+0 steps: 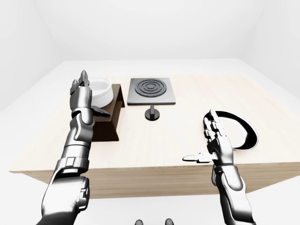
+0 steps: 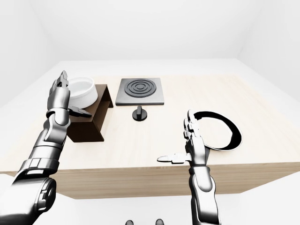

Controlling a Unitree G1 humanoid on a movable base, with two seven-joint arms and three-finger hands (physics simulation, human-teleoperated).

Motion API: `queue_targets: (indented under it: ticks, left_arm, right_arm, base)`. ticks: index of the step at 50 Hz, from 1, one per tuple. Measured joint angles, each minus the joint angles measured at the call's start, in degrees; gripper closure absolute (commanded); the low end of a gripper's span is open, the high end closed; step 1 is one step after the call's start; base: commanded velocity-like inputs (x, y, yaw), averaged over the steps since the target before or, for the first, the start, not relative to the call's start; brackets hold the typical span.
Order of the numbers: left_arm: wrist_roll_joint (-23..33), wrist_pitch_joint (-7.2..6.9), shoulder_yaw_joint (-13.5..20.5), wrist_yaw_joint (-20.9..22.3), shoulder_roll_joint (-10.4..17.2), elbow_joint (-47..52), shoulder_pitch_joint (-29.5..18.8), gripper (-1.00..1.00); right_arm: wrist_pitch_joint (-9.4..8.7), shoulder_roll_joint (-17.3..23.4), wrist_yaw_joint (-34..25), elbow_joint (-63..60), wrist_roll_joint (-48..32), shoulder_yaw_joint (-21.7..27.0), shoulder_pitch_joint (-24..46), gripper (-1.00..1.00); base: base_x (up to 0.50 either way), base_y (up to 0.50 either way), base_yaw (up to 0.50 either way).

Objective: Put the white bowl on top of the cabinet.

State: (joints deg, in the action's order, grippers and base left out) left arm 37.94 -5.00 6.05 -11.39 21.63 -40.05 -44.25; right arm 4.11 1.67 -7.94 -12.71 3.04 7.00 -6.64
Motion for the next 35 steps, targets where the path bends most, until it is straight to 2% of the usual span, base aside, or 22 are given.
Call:
queue_targets:
  ticks: [13, 19, 26, 35]
  left_arm:
    - [0.1, 0.0, 0.3, 0.2, -0.2, 1.0, 0.6, -1.0]
    - [1.4, 0.0, 0.1, 1.4, -0.4, 4.7, 2.3, -1.0]
    - [5.8, 0.0, -0.4, 5.0, -1.1, 13.7, 5.8, -1.0]
    - [16.0, 0.0, -1.5, 13.4, -3.3, 28.1, 10.6, -1.0]
  right_arm:
    - [0.13, 0.0, 0.0, 0.1, -0.1, -0.1, 0.0, -1.0]
    - [0.19, 0.0, 0.0, 0.2, -0.2, -0.2, -0.1, -1.0]
    - [0.29, -0.1, 0.0, 0.1, -0.4, -0.4, -0.2, -1.0]
    - [0.48, -0.2, 0.0, 0.3, -0.6, -0.7, -0.3, -1.0]
  base:
    - [0.0, 0.0, 0.0]
    - [0.0, 0.0, 0.0]
    - [0.0, 0.0, 0.0]
    - [0.0, 0.0, 0.0]
